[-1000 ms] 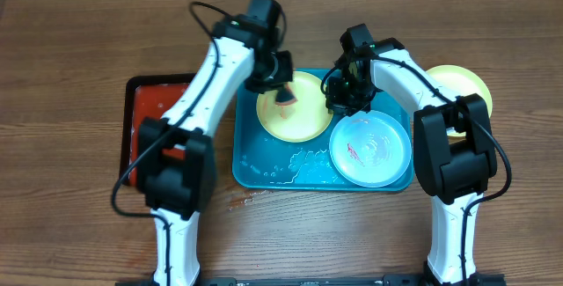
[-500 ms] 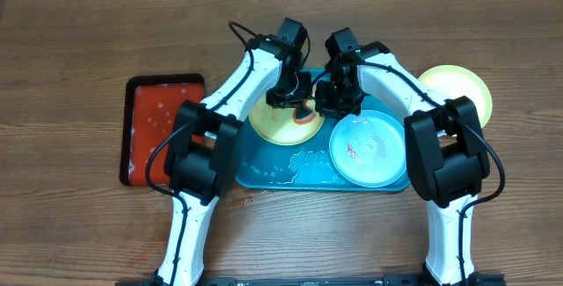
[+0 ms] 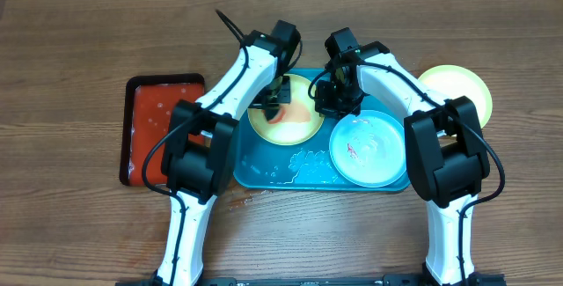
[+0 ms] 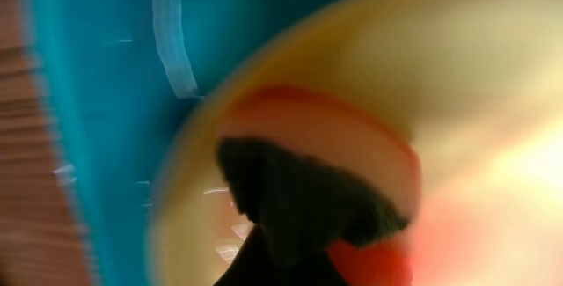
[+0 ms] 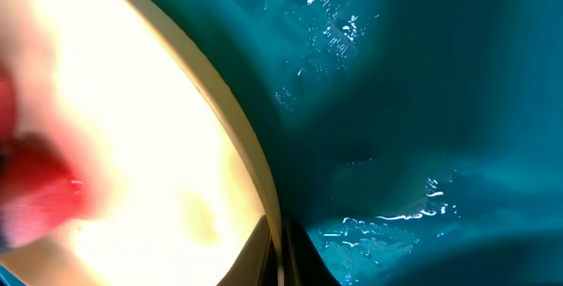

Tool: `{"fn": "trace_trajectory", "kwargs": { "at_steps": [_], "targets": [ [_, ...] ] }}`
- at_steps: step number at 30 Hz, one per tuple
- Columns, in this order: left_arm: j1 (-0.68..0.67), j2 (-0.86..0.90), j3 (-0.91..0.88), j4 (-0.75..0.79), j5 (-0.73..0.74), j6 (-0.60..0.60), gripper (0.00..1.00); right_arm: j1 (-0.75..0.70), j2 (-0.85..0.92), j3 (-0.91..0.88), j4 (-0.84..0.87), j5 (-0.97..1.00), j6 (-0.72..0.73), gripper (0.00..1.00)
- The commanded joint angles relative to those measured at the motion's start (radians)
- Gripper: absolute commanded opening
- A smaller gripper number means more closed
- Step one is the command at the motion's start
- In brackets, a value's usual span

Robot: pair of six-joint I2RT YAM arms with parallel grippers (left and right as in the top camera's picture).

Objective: Clean dirty plates on tray and stack at the side
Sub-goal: 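Scrub the held yellow plate with the sponge in the left gripper, then lift the yellow plate with the right gripper and stack it on the right plate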

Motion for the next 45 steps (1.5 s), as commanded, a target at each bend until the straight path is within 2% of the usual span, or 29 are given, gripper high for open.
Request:
{"fn": "trace_trajectory", "kwargs": {
  "at_steps": [1, 7, 11, 18, 22, 30, 36, 39, 45],
  "targets": [
    [0.046, 0.013, 0.052, -0.043, -0.105, -0.003, 0.04, 0.009, 0.015, -0.032, 0.000, 0.070, 0.010, 0.04],
    [0.058, 0.013, 0.213, -0.115, 0.106, 0.069, 0.04, 0.009, 0.015, -0.032, -0.001, 0.070, 0.010, 0.04],
    [0.069, 0.015, 0.247, -0.112, 0.318, 0.111, 0.04, 0.009, 0.015, -0.032, 0.001, 0.070, 0.010, 0.04],
    [0.070, 0.014, 0.201, -0.116, 0.283, 0.111, 0.04, 0.009, 0.013, -0.028, 0.023, 0.069, 0.001, 0.04],
    [0.138, -0.025, 0.249, -0.164, 0.261, 0.110, 0.04, 0.010, -0.016, 0.005, -0.010, 0.089, -0.096, 0.04],
    [0.402, -0.190, 0.301, -0.246, 0.261, 0.106, 0.04, 0.080, -0.170, 0.119, -0.127, 0.503, -0.177, 0.04],
    [0.539, -0.207, 0.289, -0.317, 0.260, 0.107, 0.04, 0.222, -0.283, 0.191, -0.168, 0.923, -0.299, 0.04],
    [0.574, -0.206, 0.268, -0.329, 0.261, 0.107, 0.04, 0.320, -0.314, 0.195, -0.151, 1.140, -0.446, 0.04],
    [0.592, -0.206, 0.256, -0.330, 0.261, 0.127, 0.04, 0.459, -0.317, 0.195, -0.111, 1.387, -0.841, 0.04]
  ]
}}
